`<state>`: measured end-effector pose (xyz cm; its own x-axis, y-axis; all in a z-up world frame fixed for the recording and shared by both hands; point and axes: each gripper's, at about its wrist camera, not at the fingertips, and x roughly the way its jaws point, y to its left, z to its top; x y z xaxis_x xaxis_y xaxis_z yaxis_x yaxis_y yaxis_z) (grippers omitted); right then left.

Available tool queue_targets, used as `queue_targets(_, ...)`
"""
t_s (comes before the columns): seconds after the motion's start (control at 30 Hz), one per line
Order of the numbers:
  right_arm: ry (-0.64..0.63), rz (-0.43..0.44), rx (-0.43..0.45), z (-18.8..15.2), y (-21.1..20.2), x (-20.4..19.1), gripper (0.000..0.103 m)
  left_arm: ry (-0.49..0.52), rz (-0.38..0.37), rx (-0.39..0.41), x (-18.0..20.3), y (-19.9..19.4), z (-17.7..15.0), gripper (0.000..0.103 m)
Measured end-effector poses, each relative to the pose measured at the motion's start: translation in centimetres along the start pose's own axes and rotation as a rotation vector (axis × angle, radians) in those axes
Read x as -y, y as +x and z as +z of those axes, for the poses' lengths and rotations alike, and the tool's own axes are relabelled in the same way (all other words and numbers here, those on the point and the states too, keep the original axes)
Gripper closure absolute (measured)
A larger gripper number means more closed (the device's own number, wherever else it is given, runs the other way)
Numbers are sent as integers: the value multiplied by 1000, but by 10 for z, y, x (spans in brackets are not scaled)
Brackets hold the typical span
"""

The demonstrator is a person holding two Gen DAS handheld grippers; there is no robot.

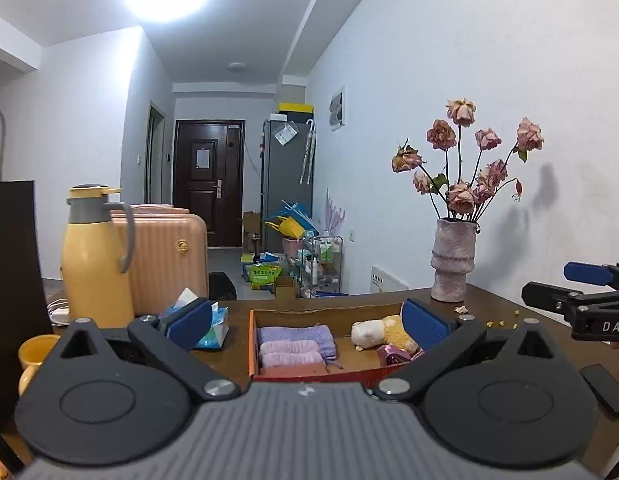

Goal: Organize soft objects
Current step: 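Withdraw the right tool from the box toward the white wedge sponge, then close the right tool on the white wedge sponge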

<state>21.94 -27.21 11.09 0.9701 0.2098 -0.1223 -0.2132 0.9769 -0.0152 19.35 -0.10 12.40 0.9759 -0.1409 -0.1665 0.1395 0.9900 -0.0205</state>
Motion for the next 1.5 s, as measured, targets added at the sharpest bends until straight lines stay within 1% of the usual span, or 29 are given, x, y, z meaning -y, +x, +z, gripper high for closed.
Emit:
queue_targets(0.1,23,-2,7,-13,-26,-8,6,19,26,11,-7,-25,-17,0)
queue_targets(0.2,22,-4,-18,-33,-52,-17,5,19,61,-2,-13,-51,-42,0)
queue_targets(0.27,36,5,-44,-47,-71,-23,5,-10,62,-28,-19,-68,-57,0)
queue_targets(0.33,75,24,-77,-65,-92,-28,4,-49,55,-70,-25,-86,-76,0)
queue_targets(0.4,126,24,-106,-83,-112,-32,4,-49,40,-100,-31,-98,-91,0)
queue_targets(0.43,140,18,-123,-92,-121,-34,4,-27,36,-109,-32,-102,-96,0)
queue_targets(0.5,155,-13,-150,-105,-133,-35,4,17,63,-125,-35,-103,-99,0)
queue_targets(0.57,154,-27,-173,-112,-137,-34,3,14,90,-131,-39,-101,-98,0)
queue_targets(0.67,139,-48,-189,-115,-136,-34,3,-22,83,-125,-41,-101,-98,0)
queue_targets(0.73,145,-67,-185,-115,-136,-34,3,-11,76,-131,-38,-100,-101,0)
queue_targets(0.8,150,-60,-183,-115,-135,-32,3,1,67,-135,-34,-99,-103,0)
queue_targets(0.87,152,-59,-185,-116,-133,-31,4,-10,54,-139,-32,-97,-104,0)
queue_targets(1.0,151,-65,-214,-123,-123,-27,5,-34,18,-181,-22,-81,-109,0)
queue_targets(1.03,147,-67,-220,-125,-120,-25,6,-33,-5,-185,-15,-75,-113,0)
queue_targets(1.07,144,-72,-224,-126,-117,-22,6,-29,-34,-185,-7,-68,-115,0)
queue_targets(1.1,143,-78,-227,-128,-112,-17,7,-24,-79,-194,5,-59,-120,0)
queue_targets(1.17,152,-88,-239,-131,-101,-5,12,5,-148,-239,31,-36,-127,0)
queue_targets(1.2,167,-92,-251,-132,-93,3,14,15,-171,-254,42,-25,-130,0)
queue_targets(1.3,216,-90,-274,-134,-70,27,20,16,-247,-317,78,22,-136,2)
queue_targets(1.37,247,-84,-294,-134,-52,42,25,4,-273,-361,96,52,-138,15)
queue_targets(1.4,258,-78,-303,-135,-44,48,26,-4,-280,-382,104,66,-141,19)
queue_targets(1.47,281,-54,-321,-137,-27,58,29,-20,-296,-427,114,92,-145,37)
queue_targets(1.5,288,-41,-329,-137,-19,60,30,-24,-307,-449,119,105,-147,39)
